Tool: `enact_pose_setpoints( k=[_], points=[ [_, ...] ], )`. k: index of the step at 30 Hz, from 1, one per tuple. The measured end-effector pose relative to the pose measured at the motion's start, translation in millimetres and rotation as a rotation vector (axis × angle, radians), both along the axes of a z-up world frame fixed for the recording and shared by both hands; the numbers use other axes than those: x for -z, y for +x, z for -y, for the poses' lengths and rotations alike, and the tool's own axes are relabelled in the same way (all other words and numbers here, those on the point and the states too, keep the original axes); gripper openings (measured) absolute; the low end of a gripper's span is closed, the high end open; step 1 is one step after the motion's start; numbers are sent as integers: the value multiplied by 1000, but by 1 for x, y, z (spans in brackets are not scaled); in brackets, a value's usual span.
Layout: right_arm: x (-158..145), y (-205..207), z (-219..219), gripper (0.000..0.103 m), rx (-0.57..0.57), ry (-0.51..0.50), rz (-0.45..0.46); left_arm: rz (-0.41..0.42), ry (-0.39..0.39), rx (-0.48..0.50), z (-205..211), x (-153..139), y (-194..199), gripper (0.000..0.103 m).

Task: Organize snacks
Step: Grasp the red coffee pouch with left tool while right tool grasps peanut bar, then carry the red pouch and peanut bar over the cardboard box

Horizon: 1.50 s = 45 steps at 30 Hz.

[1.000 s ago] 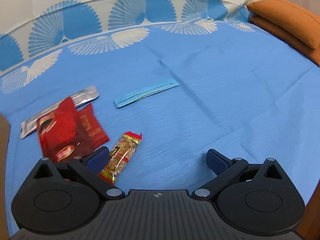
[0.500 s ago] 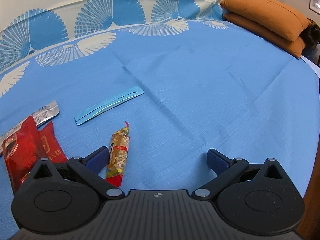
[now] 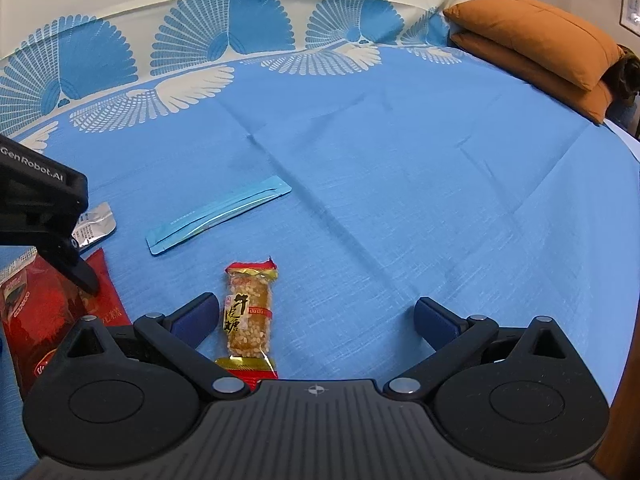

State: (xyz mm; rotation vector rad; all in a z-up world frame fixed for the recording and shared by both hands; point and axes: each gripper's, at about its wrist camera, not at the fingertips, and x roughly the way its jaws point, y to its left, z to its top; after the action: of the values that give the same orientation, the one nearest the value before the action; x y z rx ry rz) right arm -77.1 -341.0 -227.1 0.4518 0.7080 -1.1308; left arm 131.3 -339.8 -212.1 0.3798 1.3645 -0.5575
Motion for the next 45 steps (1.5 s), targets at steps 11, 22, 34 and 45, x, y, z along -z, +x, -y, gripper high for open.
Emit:
enact_pose_setpoints(
  k=[11,22,34,45],
  points=[
    [0,0,-1,103,-3,-4,-2,-10,8,10,2,0,1,103],
    [-12,1,-8,23,-106,-10,60,-17,-86,-31,-6,-48,0,64],
    [-20,-12,-2,23,-57,-22,123,15,-204,-4,-62,-118,-31,64],
    [-128,-92,-54,23,-144,-91,249,126,-286,-42,-215,-220,-91,64]
  ],
)
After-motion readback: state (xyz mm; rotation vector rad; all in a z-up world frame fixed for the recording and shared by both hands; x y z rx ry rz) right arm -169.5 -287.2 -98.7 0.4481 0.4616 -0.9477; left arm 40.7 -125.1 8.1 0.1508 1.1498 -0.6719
